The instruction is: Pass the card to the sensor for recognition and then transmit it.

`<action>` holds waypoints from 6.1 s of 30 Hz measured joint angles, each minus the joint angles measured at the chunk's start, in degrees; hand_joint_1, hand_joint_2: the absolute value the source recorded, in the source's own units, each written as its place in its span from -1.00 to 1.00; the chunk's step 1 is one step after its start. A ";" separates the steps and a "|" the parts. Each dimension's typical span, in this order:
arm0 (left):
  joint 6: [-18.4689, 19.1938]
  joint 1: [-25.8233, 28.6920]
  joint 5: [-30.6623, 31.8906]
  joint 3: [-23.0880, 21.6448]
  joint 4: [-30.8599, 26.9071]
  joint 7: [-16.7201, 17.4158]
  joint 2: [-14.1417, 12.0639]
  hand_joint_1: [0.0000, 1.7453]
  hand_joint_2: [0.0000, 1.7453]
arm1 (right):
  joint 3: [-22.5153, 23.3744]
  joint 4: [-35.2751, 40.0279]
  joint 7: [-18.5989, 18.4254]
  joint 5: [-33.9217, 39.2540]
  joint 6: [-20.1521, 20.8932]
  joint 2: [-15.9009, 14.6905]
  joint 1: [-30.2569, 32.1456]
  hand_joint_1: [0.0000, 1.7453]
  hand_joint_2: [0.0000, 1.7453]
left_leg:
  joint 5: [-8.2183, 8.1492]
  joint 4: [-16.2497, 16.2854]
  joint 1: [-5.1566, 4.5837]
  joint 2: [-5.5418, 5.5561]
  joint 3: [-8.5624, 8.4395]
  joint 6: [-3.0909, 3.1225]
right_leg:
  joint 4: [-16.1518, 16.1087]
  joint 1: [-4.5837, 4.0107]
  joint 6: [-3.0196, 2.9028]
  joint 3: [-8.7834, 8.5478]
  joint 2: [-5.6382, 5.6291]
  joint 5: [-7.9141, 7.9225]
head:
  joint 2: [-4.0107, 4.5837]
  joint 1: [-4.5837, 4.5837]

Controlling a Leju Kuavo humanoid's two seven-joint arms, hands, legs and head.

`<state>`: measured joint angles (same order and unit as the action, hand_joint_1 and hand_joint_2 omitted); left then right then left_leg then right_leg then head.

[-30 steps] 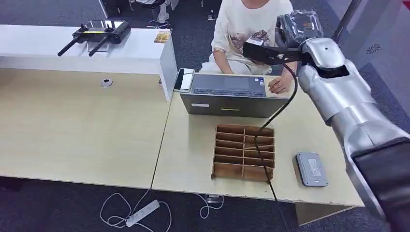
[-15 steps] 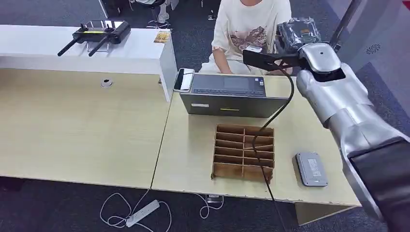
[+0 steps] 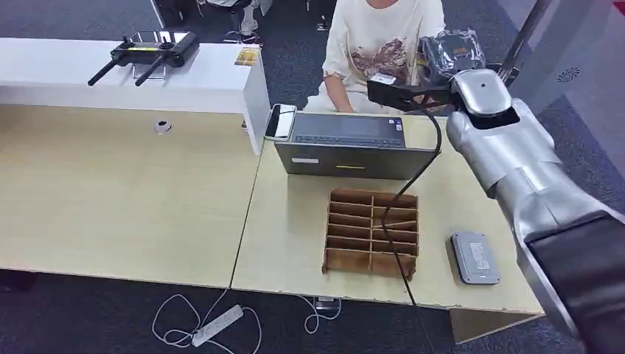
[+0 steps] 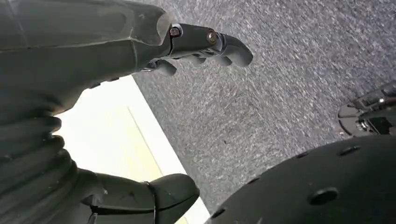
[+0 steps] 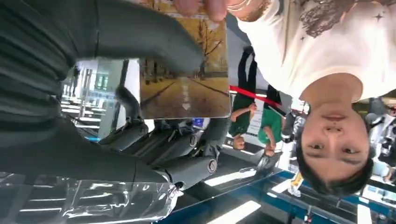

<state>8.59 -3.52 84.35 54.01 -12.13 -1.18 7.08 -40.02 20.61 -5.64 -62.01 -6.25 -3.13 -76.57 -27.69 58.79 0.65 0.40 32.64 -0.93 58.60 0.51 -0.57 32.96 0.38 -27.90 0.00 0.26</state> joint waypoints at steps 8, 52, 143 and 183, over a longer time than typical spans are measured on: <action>0.18 0.01 -0.11 0.02 0.00 0.00 0.00 -1.00 1.00 | 3.34 0.13 0.26 -1.72 -0.77 -0.24 0.88 -1.00 1.00 | 0.00 0.00 0.00 -0.01 -0.01 0.00 | 0.00 0.00 -0.01 0.01 -0.01 0.01 | 0.00 -0.02; -3.80 0.84 -2.56 2.93 0.00 1.79 0.72 -1.00 1.00 | 34.73 68.90 29.95 55.19 -13.05 -13.03 60.41 -1.00 -1.00 | -0.14 -0.03 0.04 0.20 0.08 0.08 | -0.19 -0.06 0.04 -0.02 0.16 -0.10 | 0.00 -0.02; -3.39 0.39 -1.71 4.59 0.00 3.98 2.23 -1.00 1.00 | 22.29 75.49 -3.45 -22.42 -8.35 -2.21 81.88 -1.00 1.00 | -0.12 -0.07 0.03 0.02 0.03 0.05 | -0.17 -0.05 0.04 -0.05 0.06 -0.10 | 0.00 0.00; -3.39 0.38 -1.44 4.63 0.00 3.98 2.25 -1.00 1.00 | 22.71 75.38 -0.20 -17.83 -7.98 -1.40 80.09 0.42 1.00 | -0.11 -0.07 0.04 0.02 0.03 0.05 | -0.17 -0.05 0.04 -0.05 0.06 -0.10 | 0.00 0.00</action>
<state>5.20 -3.13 82.90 58.64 -12.13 2.80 9.33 -17.31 96.00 -5.84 -79.84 -14.23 -4.52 3.52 -27.80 58.72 0.69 0.41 32.67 -0.88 58.43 0.46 -0.53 32.90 0.44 -28.00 0.00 0.26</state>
